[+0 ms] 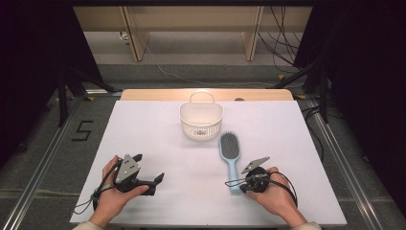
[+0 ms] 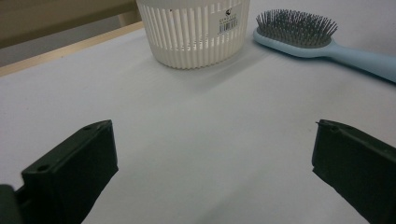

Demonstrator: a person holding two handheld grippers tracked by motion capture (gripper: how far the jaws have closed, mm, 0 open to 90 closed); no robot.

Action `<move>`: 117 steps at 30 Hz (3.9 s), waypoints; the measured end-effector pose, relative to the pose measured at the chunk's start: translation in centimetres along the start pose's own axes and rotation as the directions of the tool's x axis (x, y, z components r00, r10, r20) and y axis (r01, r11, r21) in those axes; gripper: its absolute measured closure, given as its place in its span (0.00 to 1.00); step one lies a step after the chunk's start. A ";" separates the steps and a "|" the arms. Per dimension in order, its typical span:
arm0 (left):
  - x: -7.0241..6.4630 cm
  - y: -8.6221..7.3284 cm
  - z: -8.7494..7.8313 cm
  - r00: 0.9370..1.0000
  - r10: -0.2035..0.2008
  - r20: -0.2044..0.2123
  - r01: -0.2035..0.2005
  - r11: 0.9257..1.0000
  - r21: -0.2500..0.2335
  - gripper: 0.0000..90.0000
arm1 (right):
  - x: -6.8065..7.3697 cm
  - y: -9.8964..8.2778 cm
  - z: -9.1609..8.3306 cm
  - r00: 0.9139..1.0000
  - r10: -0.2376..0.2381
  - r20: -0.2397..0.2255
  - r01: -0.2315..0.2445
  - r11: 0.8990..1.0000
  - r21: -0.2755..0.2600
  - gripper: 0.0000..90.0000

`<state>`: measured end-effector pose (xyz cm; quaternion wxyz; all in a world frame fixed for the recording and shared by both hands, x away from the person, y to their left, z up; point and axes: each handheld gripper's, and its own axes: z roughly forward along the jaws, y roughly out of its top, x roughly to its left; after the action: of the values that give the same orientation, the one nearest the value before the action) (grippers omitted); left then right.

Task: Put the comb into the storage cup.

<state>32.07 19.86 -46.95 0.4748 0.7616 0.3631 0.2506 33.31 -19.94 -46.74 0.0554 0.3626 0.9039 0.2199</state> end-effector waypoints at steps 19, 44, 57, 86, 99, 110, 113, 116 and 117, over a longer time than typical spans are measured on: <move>0.0 0.0 0.0 1.000 -0.002 0.000 0.002 1.000 0.001 0.00 | -1.5 0.2 -1.9 0.994 0.102 0.039 -0.097 0.991 -0.096 0.85; 0.0 -0.1 0.0 1.000 -0.004 -0.004 0.004 1.000 0.006 0.00 | -1.9 6.0 -1.0 0.971 0.233 0.059 -0.228 0.970 -0.082 0.21; 0.0 -0.1 0.0 1.000 -0.003 0.000 0.003 1.000 0.003 0.00 | -2.8 8.9 2.2 0.945 0.315 0.089 -0.324 0.938 0.121 0.28; 0.0 0.0 0.0 1.000 -0.004 0.012 0.004 1.000 0.000 0.00 | -2.9 11.1 4.2 0.879 0.401 0.257 -0.458 0.860 0.226 0.55; 0.0 0.0 0.0 1.000 -0.003 0.017 0.003 1.000 -0.001 0.00 | -2.6 11.8 4.4 0.852 0.435 0.291 -0.508 0.820 0.263 0.68; -0.1 0.0 0.1 1.000 -0.001 0.017 0.001 1.000 0.000 0.00 | -2.7 11.9 4.4 0.849 0.436 0.299 -0.513 0.815 0.269 0.74; -0.1 0.0 0.1 1.000 -0.001 0.017 0.001 1.000 0.000 0.00 | -2.6 12.0 4.4 0.851 0.433 0.298 -0.511 0.814 0.275 0.76; -0.1 0.0 0.1 1.000 -0.001 0.017 0.001 1.000 0.000 0.00 | -2.5 12.1 4.5 0.860 0.412 0.302 -0.494 0.823 0.281 0.76; -0.1 0.0 0.1 1.000 -0.001 0.017 0.001 1.000 0.000 0.00 | -2.5 12.1 4.5 0.861 0.409 0.303 -0.491 0.824 0.282 0.76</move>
<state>32.06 19.79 -47.01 0.4782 0.7633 0.3594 0.2439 43.92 -12.25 -45.63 0.0404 0.5935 0.8036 0.0191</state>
